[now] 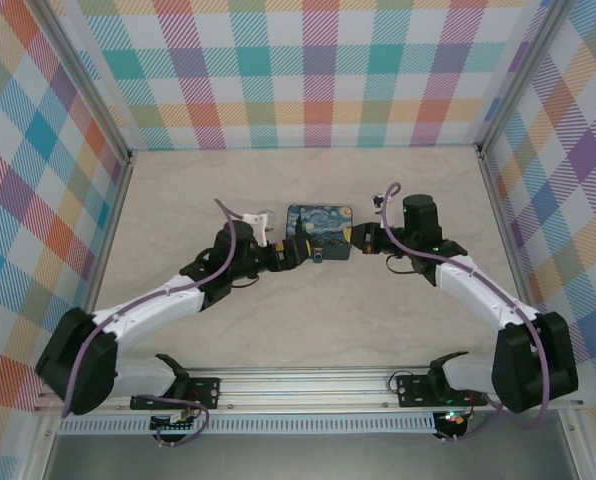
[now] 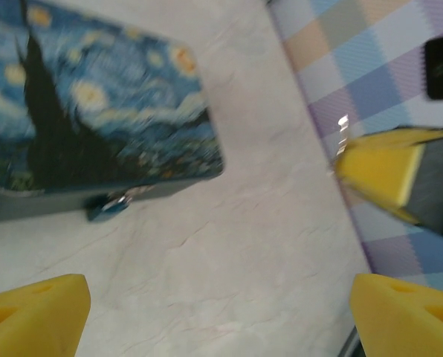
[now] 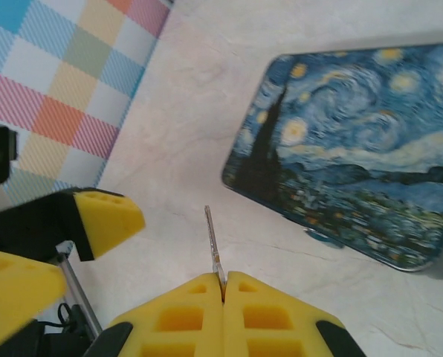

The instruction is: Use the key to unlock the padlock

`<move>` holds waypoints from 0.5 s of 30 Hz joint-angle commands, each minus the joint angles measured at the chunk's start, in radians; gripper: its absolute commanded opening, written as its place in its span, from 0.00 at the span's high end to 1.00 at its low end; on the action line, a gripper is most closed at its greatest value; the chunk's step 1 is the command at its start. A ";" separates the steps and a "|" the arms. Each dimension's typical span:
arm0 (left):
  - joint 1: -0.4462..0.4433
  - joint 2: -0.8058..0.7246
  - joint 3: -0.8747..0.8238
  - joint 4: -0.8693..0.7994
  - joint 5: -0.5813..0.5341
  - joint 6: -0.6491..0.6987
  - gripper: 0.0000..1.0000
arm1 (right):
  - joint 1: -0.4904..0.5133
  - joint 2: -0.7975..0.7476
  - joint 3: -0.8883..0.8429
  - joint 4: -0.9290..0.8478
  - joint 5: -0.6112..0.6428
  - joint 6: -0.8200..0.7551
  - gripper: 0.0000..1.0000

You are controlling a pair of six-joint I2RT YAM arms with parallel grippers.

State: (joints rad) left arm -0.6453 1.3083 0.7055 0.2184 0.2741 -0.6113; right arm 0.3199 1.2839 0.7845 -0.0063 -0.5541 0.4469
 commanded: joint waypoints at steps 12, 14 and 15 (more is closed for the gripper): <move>0.007 0.307 -0.008 0.394 0.057 0.072 0.08 | -0.016 0.333 0.114 0.198 -0.051 -0.029 0.97; 0.007 0.346 0.008 0.395 0.058 0.072 0.07 | -0.017 0.368 0.138 0.198 -0.047 -0.044 0.97; 0.007 0.361 0.014 0.398 0.062 0.069 0.07 | -0.017 0.383 0.147 0.194 -0.041 -0.050 0.97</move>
State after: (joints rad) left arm -0.6453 1.6321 0.6888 0.5491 0.3222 -0.5709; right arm 0.3069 1.6421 0.8829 0.1425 -0.5838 0.4351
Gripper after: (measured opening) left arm 0.925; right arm 0.059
